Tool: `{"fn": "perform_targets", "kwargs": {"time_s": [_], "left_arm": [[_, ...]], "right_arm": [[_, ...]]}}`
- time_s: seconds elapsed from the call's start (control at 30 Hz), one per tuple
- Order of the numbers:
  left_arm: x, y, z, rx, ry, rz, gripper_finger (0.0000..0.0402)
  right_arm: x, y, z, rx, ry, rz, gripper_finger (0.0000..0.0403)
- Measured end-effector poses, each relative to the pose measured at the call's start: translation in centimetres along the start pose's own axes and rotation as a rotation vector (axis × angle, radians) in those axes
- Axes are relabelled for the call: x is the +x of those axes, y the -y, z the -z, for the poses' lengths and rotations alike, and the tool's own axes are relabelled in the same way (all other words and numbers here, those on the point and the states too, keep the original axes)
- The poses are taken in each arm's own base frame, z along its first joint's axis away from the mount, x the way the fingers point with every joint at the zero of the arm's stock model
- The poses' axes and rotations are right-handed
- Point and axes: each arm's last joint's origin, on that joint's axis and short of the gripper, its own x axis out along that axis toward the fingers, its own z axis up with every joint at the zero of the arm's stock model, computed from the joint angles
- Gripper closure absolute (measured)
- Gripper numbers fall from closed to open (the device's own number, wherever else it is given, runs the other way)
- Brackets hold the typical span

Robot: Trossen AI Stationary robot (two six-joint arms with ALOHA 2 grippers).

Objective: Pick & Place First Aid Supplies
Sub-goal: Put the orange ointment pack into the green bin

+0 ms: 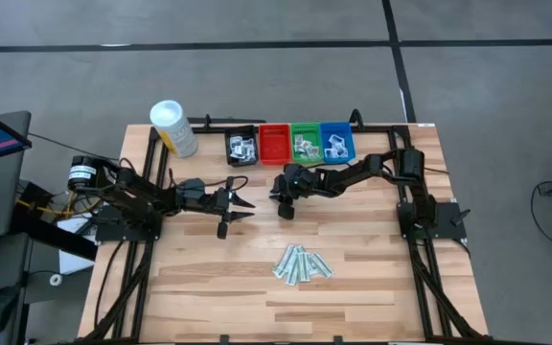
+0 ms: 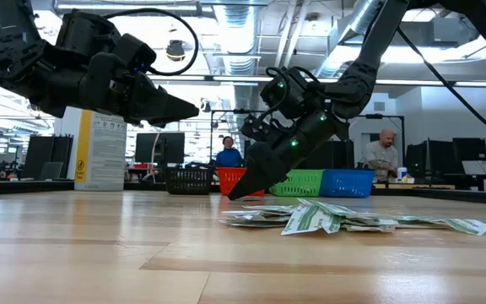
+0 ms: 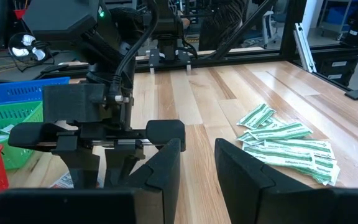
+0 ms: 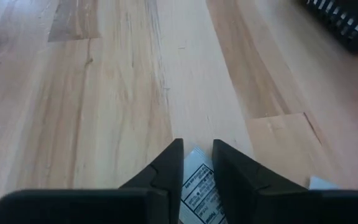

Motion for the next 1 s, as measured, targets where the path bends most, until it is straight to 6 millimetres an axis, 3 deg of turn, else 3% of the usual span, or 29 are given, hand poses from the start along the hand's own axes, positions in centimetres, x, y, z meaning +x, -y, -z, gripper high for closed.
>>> {"fn": "perform_targets", "kwargs": {"time_s": [0.23, 0.4, 0.57, 0.73, 1.0], "left_arm": [[0.0, 0.0, 0.0, 0.0, 0.0, 0.0, 0.03], [0.0, 0.0, 0.0, 0.0, 0.0, 0.0, 0.03], [0.0, 0.0, 0.0, 0.0, 0.0, 0.0, 0.03], [0.0, 0.0, 0.0, 0.0, 0.0, 0.0, 0.03], [0.0, 0.0, 0.0, 0.0, 0.0, 0.0, 0.03]], "right_arm": [[0.0, 0.0, -0.1, -0.052, 0.004, -0.005, 0.0351], [0.0, -0.1, -0.1, -0.09, 0.006, -0.009, 0.0394], [0.0, -0.3, -0.3, -0.124, 0.021, -0.011, 0.0397], [-1.2, -0.7, -1.3, -0.148, 0.036, -0.013, 0.0401], [-4.5, -2.6, -4.6, -0.185, 0.131, -0.041, 0.0402]]}}
